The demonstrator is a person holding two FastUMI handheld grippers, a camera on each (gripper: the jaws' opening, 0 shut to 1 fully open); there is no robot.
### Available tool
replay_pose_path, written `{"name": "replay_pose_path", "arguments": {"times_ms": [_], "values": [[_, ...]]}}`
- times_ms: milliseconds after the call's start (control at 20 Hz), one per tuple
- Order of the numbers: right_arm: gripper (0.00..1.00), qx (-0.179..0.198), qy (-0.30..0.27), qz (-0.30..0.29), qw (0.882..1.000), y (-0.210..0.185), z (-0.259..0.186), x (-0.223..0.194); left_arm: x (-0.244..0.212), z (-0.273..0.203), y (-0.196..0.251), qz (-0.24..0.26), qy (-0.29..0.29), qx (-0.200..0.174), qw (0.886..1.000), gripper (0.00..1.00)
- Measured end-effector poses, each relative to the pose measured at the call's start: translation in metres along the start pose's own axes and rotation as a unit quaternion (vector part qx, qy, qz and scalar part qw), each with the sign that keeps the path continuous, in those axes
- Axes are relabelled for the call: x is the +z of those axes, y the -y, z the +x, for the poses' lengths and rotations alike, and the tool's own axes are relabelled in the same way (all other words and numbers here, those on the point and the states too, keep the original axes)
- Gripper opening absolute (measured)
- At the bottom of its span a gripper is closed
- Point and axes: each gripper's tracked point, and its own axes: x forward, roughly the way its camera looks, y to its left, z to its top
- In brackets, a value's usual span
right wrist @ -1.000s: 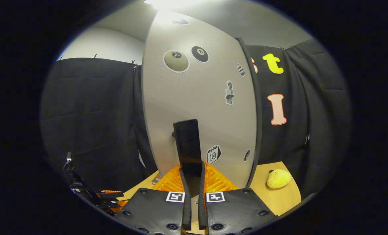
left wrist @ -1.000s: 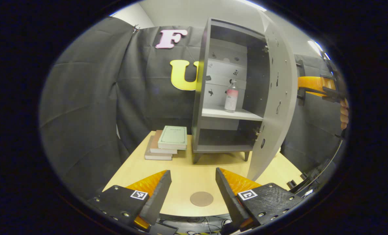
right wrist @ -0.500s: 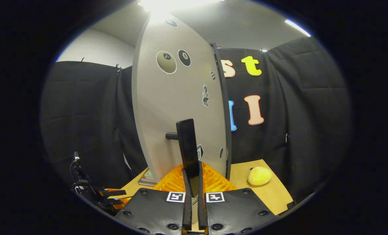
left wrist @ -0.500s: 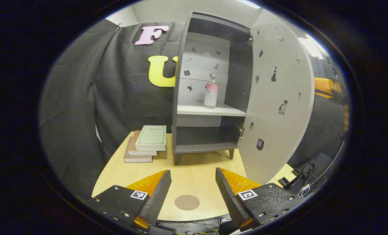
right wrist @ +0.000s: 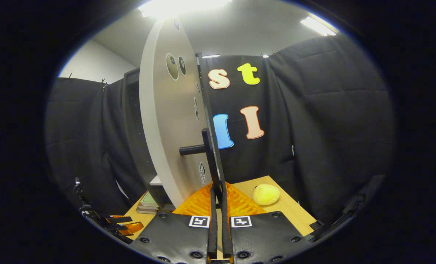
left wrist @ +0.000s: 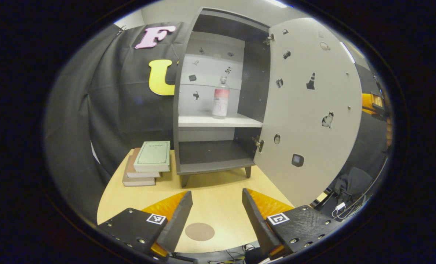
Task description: Open the cabinet door with the right hand, grasp the bottle in the cabinet with the left hand and place it on the coaster, then close the cabinet door with the right hand.
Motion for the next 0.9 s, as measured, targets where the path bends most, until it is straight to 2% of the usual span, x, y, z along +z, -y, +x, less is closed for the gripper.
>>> {"name": "replay_pose_path", "arguments": {"times_ms": [50,100,150,350,400,450,600,650,700,900], "values": [[0.12,-0.006,-0.001,-0.008,1.000,0.003,0.001,0.000,0.000,0.000,-0.002,-0.001,-0.001,0.000,1.000,0.82],[0.00,-0.008,-0.004,-0.018,1.000,0.008,0.001,0.000,0.000,0.000,-0.004,-0.002,-0.002,0.000,1.000,0.82],[0.04,-0.008,-0.007,-0.027,1.000,0.012,0.003,0.000,0.002,0.000,-0.006,-0.004,-0.003,0.000,1.000,0.82],[0.04,0.000,-0.001,-0.019,1.000,0.014,0.010,0.004,0.012,0.005,-0.019,-0.002,0.000,0.001,1.000,0.82],[0.00,0.000,-0.001,-0.016,1.000,0.011,0.009,0.003,0.015,0.003,-0.020,0.002,0.002,0.003,1.000,0.82],[0.05,-0.002,-0.001,-0.014,1.000,0.012,0.008,0.003,0.018,0.003,-0.021,0.006,0.003,0.002,1.000,0.82],[0.07,-0.016,-0.014,-0.003,1.000,0.019,-0.001,-0.004,0.032,0.015,-0.032,0.016,0.003,0.001,1.000,0.83],[0.07,-0.017,-0.023,0.008,1.000,0.017,-0.005,-0.008,0.040,0.019,-0.034,0.020,0.007,0.000,1.000,0.82],[0.02,-0.024,-0.029,0.017,0.999,0.016,-0.008,-0.009,0.049,0.023,-0.034,0.024,0.013,-0.002,1.000,0.83],[0.02,-0.064,-0.038,0.033,0.997,0.030,-0.010,-0.008,0.092,0.042,-0.030,0.040,0.046,-0.006,0.998,0.84]]}}
